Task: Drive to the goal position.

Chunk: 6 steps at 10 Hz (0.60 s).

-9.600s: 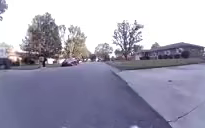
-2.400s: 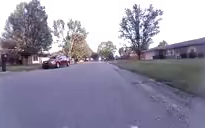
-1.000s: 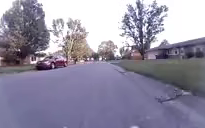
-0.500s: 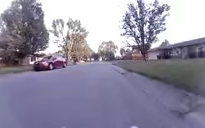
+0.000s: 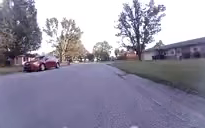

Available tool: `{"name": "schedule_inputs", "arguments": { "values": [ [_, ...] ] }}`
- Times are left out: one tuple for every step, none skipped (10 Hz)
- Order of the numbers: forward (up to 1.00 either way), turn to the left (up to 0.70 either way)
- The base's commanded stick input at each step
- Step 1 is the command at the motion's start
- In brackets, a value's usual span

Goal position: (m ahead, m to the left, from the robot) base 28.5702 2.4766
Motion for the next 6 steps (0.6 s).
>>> {"name": "schedule_inputs", "arguments": {
  "values": [
    [1.0,0.0],
    [1.0,0.0],
    [1.0,0.0],
    [1.0,0.0],
    [1.0,0.0],
    [1.0,0.0]
  ]
}}
